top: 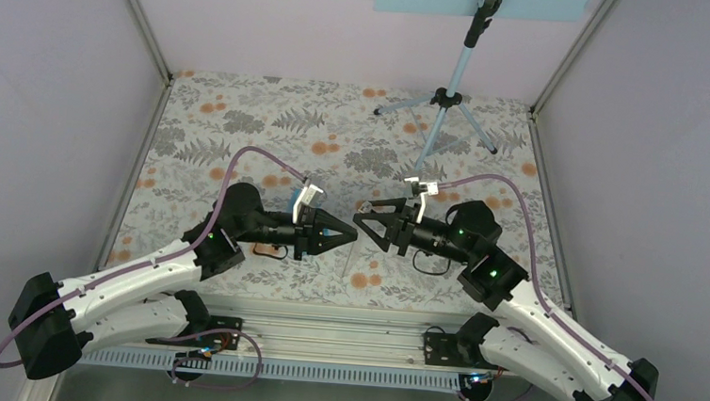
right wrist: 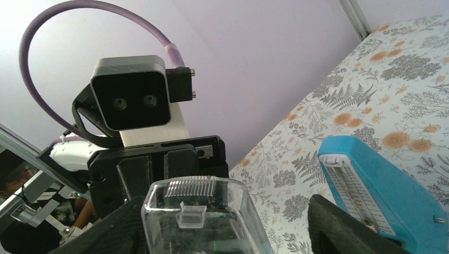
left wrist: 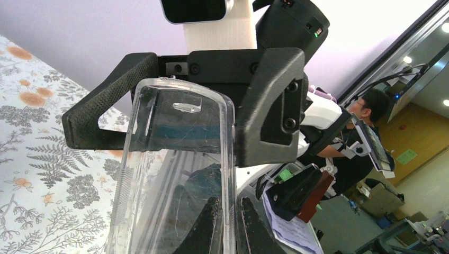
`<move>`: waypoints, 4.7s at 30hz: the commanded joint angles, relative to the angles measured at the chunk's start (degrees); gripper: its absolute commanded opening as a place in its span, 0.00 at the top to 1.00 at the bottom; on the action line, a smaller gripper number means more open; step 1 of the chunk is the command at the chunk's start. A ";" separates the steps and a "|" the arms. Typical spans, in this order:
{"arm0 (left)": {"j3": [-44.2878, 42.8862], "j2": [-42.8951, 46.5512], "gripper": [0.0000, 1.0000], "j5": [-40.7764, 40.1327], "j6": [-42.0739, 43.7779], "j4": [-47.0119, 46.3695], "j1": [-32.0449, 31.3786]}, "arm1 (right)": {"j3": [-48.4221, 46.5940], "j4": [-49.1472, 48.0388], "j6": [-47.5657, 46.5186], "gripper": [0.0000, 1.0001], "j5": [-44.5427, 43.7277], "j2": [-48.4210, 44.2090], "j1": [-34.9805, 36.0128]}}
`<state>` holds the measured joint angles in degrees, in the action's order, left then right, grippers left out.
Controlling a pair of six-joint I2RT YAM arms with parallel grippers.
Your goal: Pack up the instrument practice props
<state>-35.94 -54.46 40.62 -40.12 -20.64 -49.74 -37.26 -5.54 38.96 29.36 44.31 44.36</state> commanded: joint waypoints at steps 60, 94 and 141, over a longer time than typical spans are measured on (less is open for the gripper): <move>-11.89 -13.72 0.47 -1.63 28.56 39.39 31.42 | 14.30 -18.64 -22.14 0.60 -29.68 5.33 16.72; -6.60 -13.97 0.61 5.51 33.04 35.74 32.53 | 9.12 -61.58 -39.24 0.62 -57.27 40.71 26.76; -6.42 -14.13 0.63 6.93 33.13 35.49 32.53 | 6.22 -68.07 -39.59 0.62 -68.71 53.58 29.12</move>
<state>-43.97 -68.14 47.00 -8.54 11.42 -17.19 -30.68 -71.13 1.50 -35.90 97.36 73.12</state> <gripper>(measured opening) 0.375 0.442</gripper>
